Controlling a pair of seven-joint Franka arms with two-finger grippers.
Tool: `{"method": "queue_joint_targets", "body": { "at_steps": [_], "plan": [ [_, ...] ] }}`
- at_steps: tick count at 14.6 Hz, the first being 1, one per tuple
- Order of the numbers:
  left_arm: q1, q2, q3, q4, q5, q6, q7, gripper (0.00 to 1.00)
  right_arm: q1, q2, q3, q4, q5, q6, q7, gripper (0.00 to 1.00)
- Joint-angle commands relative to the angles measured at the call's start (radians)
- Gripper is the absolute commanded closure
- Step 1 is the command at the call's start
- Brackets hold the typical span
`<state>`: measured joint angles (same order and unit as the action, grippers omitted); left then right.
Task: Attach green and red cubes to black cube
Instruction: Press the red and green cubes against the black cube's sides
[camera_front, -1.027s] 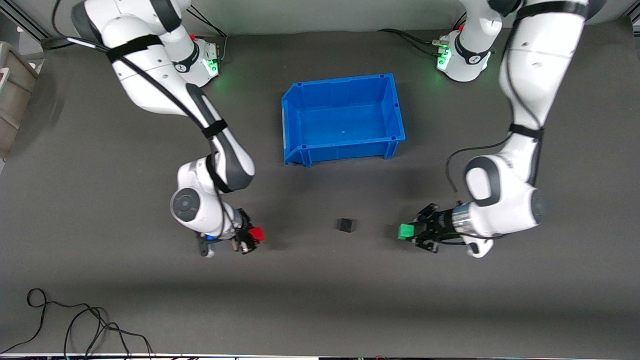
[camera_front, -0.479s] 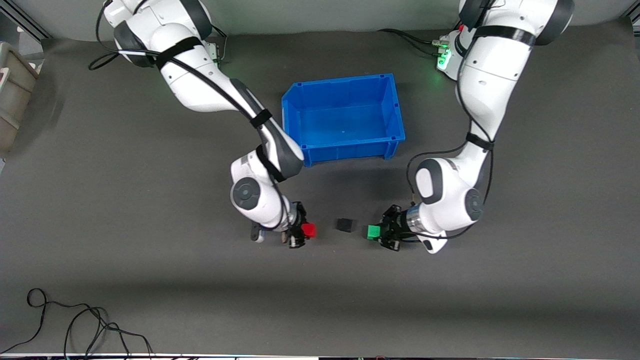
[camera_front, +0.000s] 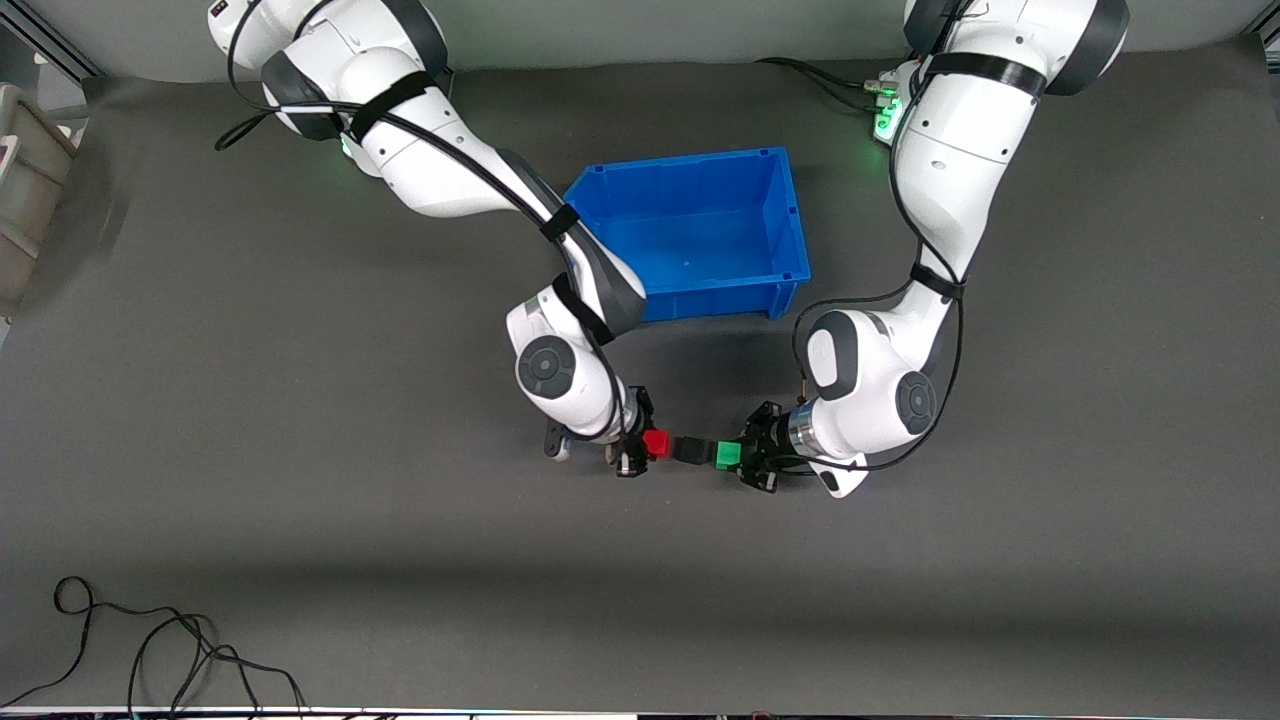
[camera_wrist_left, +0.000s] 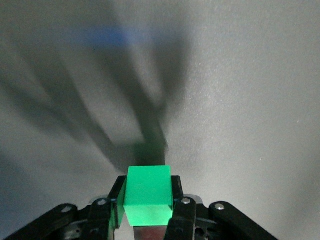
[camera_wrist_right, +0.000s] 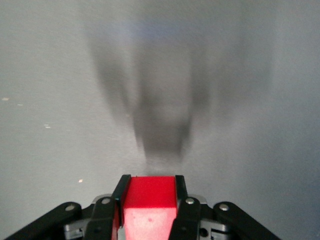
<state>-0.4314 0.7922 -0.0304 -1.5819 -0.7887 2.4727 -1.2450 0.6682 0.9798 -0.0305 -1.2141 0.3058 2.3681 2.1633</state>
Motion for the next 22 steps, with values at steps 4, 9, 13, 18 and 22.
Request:
{"method": "queue_joint_targets", "body": {
  "at_steps": [4, 9, 13, 18, 22],
  "plan": [
    [-0.038, 0.013, 0.018, 0.022, -0.01, 0.034, -0.067, 0.85, 0.025, 0.092, -0.012, 0.097, 0.012, -0.007, 0.081, 1.0],
    [-0.053, 0.015, 0.018, 0.022, -0.012, 0.034, -0.073, 0.85, 0.024, 0.145, -0.011, 0.157, 0.012, -0.007, 0.099, 1.0],
    [-0.058, 0.018, 0.018, 0.022, -0.014, 0.032, -0.074, 0.85, 0.022, 0.151, -0.011, 0.166, 0.013, -0.004, 0.099, 1.0],
    [-0.04, -0.001, 0.026, 0.019, -0.001, 0.011, -0.07, 0.0, 0.013, 0.139, -0.011, 0.176, 0.01, -0.001, 0.053, 0.0],
    [0.075, -0.074, 0.036, 0.01, 0.069, -0.143, -0.064, 0.0, -0.024, 0.084, 0.001, 0.191, 0.022, -0.053, 0.001, 0.0]
  ]
}}
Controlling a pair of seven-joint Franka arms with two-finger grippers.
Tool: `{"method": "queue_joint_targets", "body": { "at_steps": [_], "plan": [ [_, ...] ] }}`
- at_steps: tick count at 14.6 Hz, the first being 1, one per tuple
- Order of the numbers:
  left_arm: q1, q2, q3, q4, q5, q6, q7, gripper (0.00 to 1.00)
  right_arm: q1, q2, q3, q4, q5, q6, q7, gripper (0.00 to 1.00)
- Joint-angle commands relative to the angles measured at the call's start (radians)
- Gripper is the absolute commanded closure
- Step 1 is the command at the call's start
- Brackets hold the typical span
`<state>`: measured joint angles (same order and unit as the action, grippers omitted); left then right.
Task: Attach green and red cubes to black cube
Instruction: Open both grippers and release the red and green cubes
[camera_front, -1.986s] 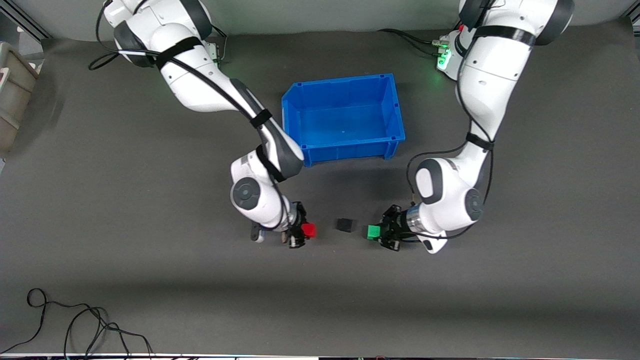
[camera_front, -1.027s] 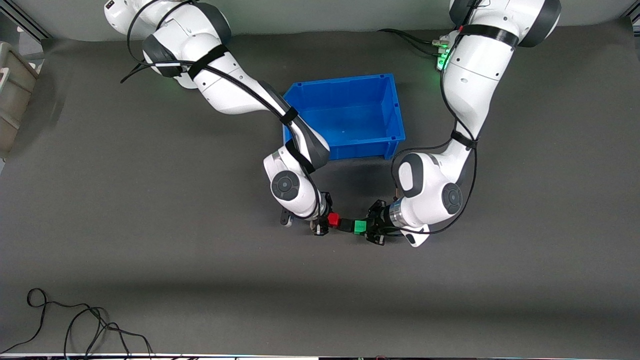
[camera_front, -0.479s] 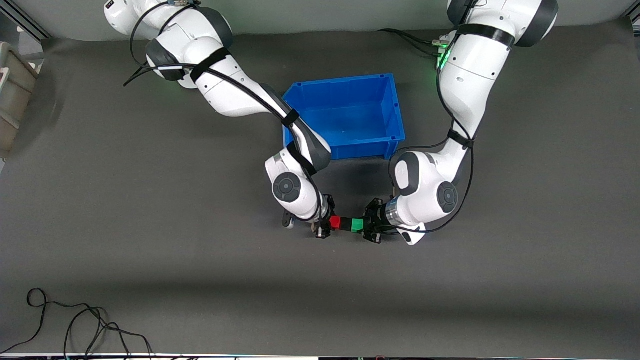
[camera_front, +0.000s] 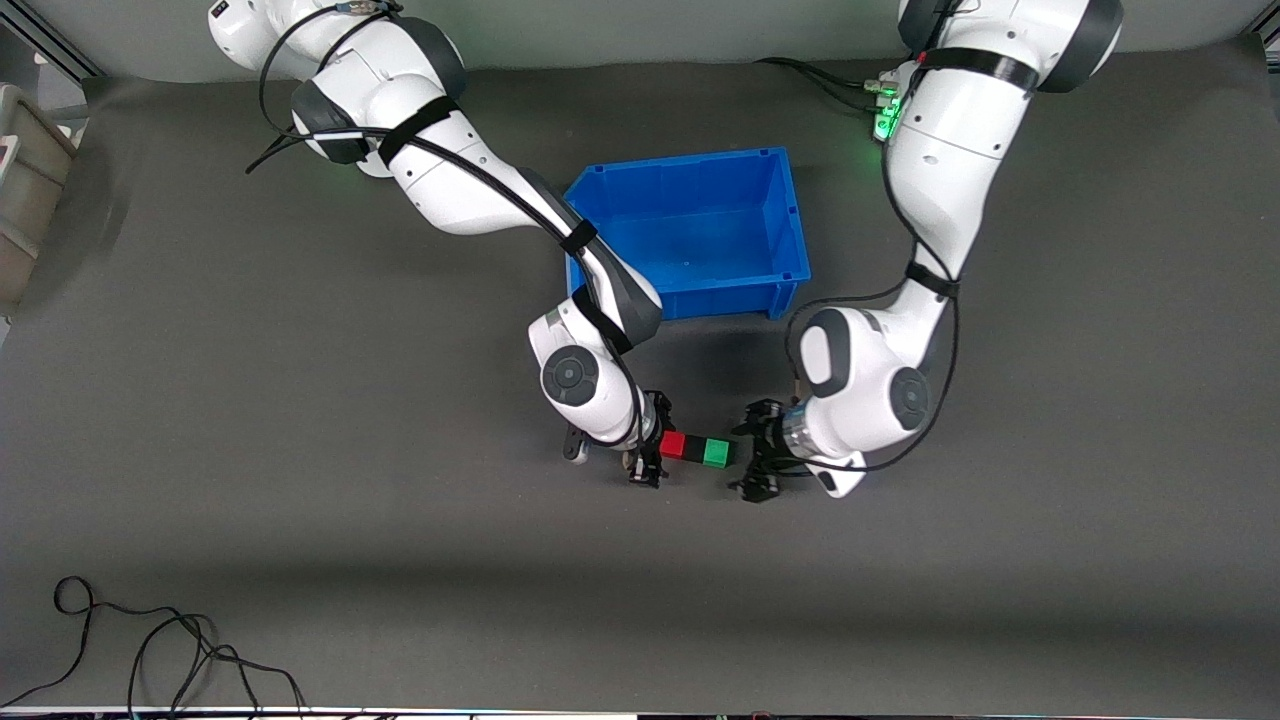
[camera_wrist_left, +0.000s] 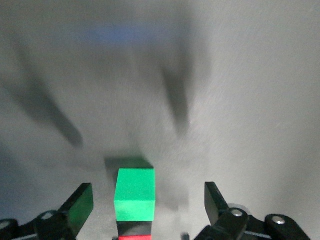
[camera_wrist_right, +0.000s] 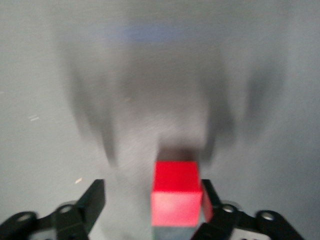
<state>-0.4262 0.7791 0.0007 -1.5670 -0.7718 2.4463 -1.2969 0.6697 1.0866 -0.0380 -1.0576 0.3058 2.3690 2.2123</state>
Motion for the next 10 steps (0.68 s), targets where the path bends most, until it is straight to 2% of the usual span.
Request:
{"method": "queue_joint_targets", "body": {
  "at_steps": [1, 6, 9, 10],
  "plan": [
    [0.114, -0.093, 0.005, -0.005, 0.083, -0.189, -0.006, 0.0, -0.048, -0.051, 0.022, 0.036, 0.022, -0.113, -0.086, 0.0],
    [0.334, -0.233, 0.005, -0.005, 0.271, -0.545, 0.223, 0.0, -0.292, -0.264, 0.177, 0.036, 0.024, -0.514, -0.268, 0.0],
    [0.432, -0.326, 0.005, -0.004, 0.426, -0.696, 0.387, 0.0, -0.462, -0.373, 0.283, 0.036, 0.024, -0.75, -0.385, 0.0],
    [0.469, -0.361, 0.004, -0.002, 0.463, -0.734, 0.459, 0.0, -0.501, -0.414, 0.293, 0.036, 0.023, -0.828, -0.455, 0.0]
  ]
}}
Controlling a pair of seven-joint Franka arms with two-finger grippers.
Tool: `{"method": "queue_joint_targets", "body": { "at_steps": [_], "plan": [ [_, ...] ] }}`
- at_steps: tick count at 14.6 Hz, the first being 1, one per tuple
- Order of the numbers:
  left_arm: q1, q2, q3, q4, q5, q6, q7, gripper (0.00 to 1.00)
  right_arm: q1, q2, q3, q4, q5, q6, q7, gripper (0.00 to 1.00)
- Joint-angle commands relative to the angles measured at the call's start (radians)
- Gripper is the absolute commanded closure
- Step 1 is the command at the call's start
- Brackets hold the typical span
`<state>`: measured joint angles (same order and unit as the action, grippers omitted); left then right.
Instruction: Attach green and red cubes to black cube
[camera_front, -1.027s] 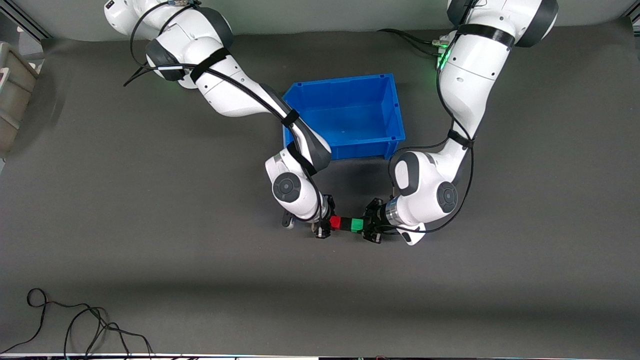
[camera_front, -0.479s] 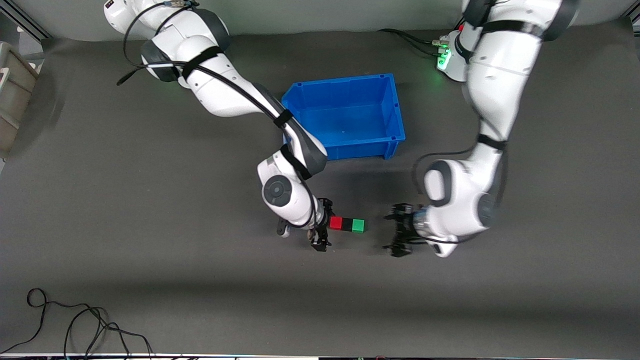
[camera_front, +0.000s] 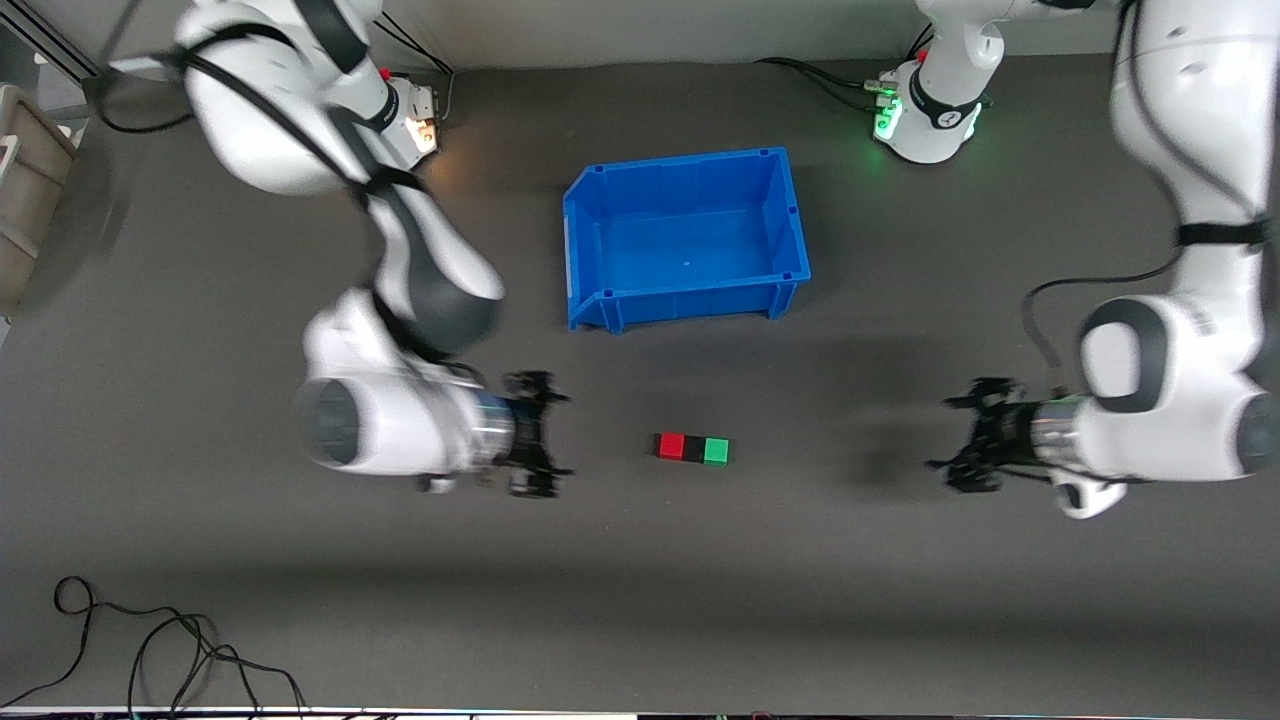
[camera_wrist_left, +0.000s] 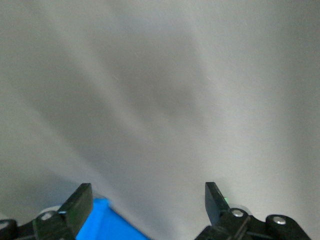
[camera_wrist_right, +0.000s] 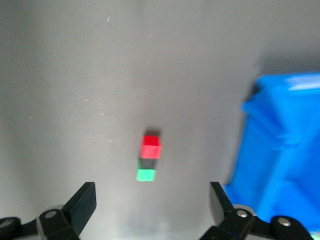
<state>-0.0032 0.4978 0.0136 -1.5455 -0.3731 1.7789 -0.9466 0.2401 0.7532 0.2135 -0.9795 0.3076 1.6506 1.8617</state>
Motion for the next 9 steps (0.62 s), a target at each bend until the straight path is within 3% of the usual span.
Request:
{"method": "queue_joint_targets", "body": {
  "at_steps": [1, 4, 7, 9],
  "plan": [
    [0.069, -0.112, -0.007, -0.019, 0.095, -0.103, 0.18, 0.0, -0.097, -0.125, 0.038, -0.042, 0.019, -0.188, -0.196, 0.0],
    [0.103, -0.194, -0.009, -0.018, 0.175, -0.202, 0.354, 0.0, -0.197, -0.251, 0.027, -0.053, -0.008, -0.357, -0.539, 0.0],
    [0.101, -0.269, -0.009, -0.012, 0.187, -0.263, 0.461, 0.0, -0.28, -0.348, 0.021, -0.08, -0.166, -0.486, -1.0, 0.0],
    [0.077, -0.324, -0.023, -0.015, 0.268, -0.276, 0.599, 0.0, -0.301, -0.386, 0.02, -0.1, -0.281, -0.491, -1.247, 0.01]
  ]
}}
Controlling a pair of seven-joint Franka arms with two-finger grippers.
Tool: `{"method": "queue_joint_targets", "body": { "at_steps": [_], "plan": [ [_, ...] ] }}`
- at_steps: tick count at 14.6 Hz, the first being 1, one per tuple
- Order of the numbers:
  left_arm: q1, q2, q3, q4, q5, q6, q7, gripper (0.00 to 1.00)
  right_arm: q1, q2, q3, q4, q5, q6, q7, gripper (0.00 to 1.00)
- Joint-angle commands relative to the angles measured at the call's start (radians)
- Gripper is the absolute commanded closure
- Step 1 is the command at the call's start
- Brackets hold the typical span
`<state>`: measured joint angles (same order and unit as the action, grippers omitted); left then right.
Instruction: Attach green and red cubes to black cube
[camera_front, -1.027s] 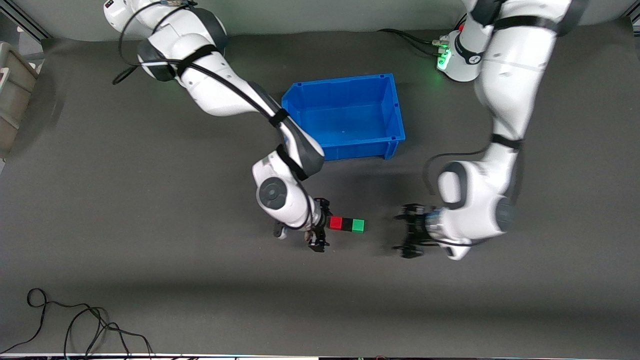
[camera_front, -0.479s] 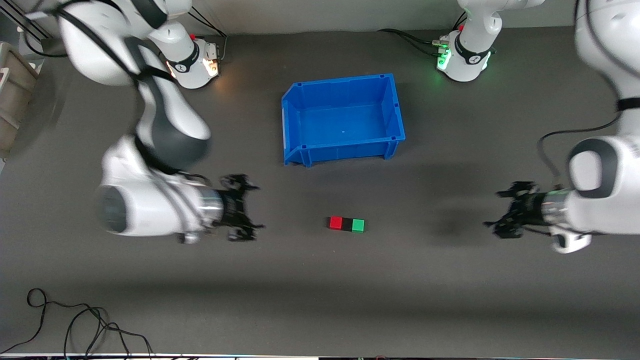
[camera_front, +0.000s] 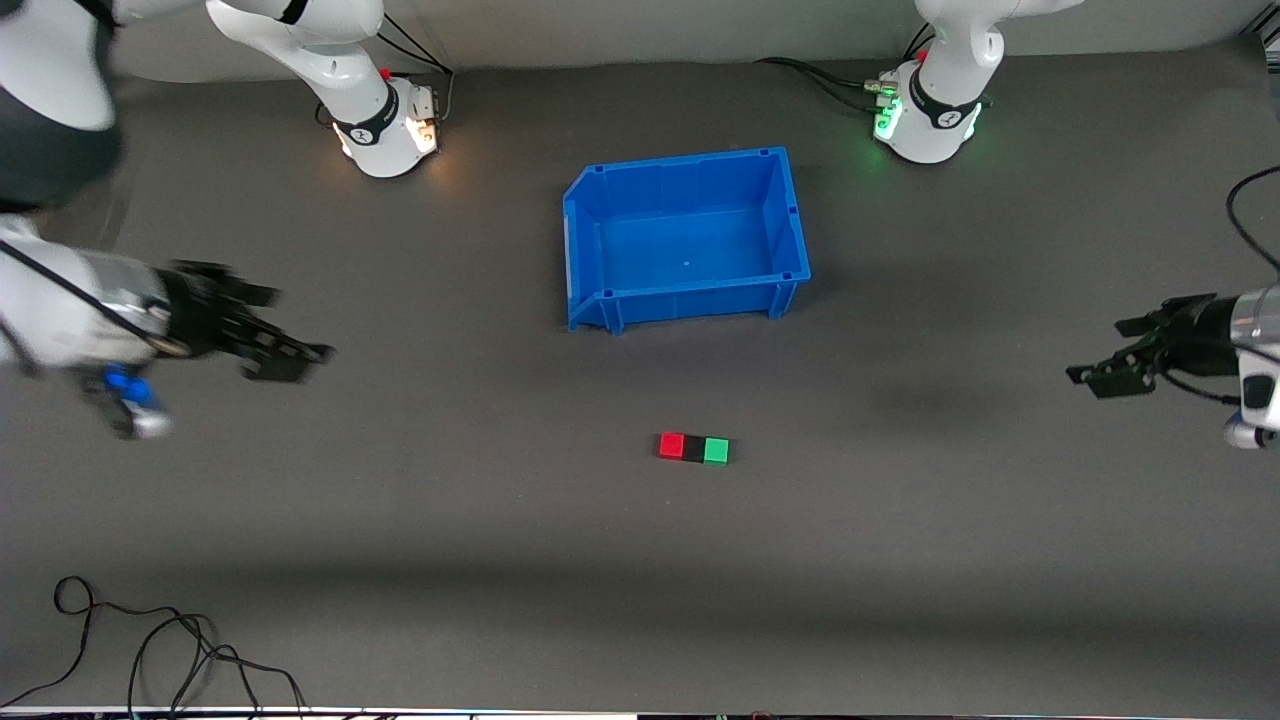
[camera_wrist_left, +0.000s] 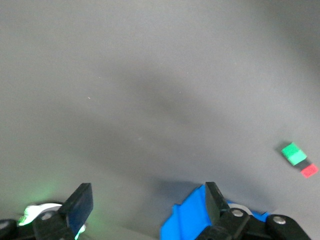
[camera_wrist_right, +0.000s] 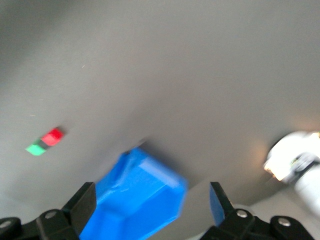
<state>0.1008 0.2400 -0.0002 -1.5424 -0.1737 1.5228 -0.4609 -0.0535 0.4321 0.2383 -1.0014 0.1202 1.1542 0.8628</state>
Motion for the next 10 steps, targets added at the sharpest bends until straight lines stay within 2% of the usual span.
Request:
{"method": "queue_joint_targets", "body": {
  "at_steps": [1, 2, 5, 10],
  "plan": [
    [-0.051, -0.086, -0.012, -0.021, 0.101, -0.018, 0.189, 0.0, -0.008, -0.082, -0.011, -0.089, -0.161, 0.005, -0.348, 0.01],
    [-0.059, -0.103, -0.014, -0.022, 0.121, -0.015, 0.259, 0.0, -0.006, -0.087, -0.017, -0.089, -0.212, 0.007, -0.436, 0.01],
    [-0.078, -0.149, -0.021, -0.028, 0.129, -0.007, 0.413, 0.0, -0.054, -0.087, -0.039, -0.091, -0.212, 0.053, -0.583, 0.01],
    [-0.135, -0.199, -0.023, -0.054, 0.18, 0.046, 0.47, 0.0, -0.062, -0.105, -0.04, -0.146, -0.217, 0.125, -0.611, 0.02]
  ]
}}
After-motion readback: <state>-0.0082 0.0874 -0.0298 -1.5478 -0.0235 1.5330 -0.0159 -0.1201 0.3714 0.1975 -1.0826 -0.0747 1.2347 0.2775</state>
